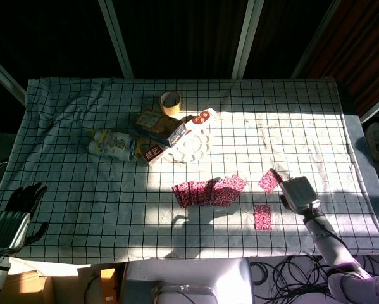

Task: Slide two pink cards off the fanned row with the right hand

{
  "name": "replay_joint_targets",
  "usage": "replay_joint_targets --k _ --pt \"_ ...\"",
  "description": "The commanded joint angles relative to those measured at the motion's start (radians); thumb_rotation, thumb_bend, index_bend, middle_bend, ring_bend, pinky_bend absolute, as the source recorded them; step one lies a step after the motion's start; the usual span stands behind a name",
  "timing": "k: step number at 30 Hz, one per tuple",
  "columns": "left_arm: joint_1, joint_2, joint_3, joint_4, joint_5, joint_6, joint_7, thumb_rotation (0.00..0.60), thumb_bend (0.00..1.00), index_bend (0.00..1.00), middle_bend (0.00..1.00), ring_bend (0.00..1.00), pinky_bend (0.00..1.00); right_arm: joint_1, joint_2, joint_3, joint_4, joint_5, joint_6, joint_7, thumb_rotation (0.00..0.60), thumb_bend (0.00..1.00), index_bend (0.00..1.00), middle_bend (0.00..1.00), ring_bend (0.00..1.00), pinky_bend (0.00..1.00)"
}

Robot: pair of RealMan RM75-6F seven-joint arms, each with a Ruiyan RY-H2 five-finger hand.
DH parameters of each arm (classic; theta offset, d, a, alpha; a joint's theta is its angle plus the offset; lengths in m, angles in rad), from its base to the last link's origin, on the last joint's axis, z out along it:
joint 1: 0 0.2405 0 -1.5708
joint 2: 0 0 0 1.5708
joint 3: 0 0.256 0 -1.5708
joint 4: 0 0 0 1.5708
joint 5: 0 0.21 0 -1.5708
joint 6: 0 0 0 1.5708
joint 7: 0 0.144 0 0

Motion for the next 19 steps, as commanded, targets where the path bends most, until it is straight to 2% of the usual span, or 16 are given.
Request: replay_joint_targets --k 1,4,7,11,14,19 --pt "0.003 0.003 0.002 0.002 0.005 0.007 -0.005 0.600 0.37 0.00 0.02 0.02 0.01 -0.208 0.119 -0.069 -0.085 -0.267 0.294 0.198 0.600 0.44 0.00 0.08 0.03 0.29" --pt "0.006 0.002 0.004 0.002 0.010 0.013 -0.006 0.600 0.37 0.00 0.02 0.02 0.01 -0.342 0.108 -0.093 -0.029 -0.360 0.482 0.259 0.600 0.43 0.00 0.00 0.00 0.14" --pt "0.008 -0.001 0.006 0.001 0.017 0.019 0.006 0.600 0.37 0.00 0.02 0.02 0.01 -0.448 0.065 -0.097 0.051 -0.410 0.606 0.343 0.600 0.38 0.00 0.00 0.00 0.06" --pt "0.010 -0.006 0.011 -0.001 0.031 0.025 0.019 0.600 0.37 0.00 0.02 0.02 0.01 -0.485 0.053 -0.088 0.101 -0.467 0.636 0.373 0.600 0.33 0.00 0.00 0.00 0.05" --pt "0.011 -0.010 0.011 -0.001 0.030 0.027 0.026 0.600 0.37 0.00 0.02 0.02 0.01 -0.490 0.045 -0.072 0.115 -0.475 0.612 0.354 0.600 0.33 0.00 0.00 0.00 0.00" --pt "0.014 -0.009 0.010 -0.001 0.028 0.031 0.023 0.600 0.37 0.00 0.02 0.02 0.01 -0.494 0.051 -0.052 0.096 -0.474 0.555 0.346 0.600 0.33 0.00 0.00 0.00 0.00"
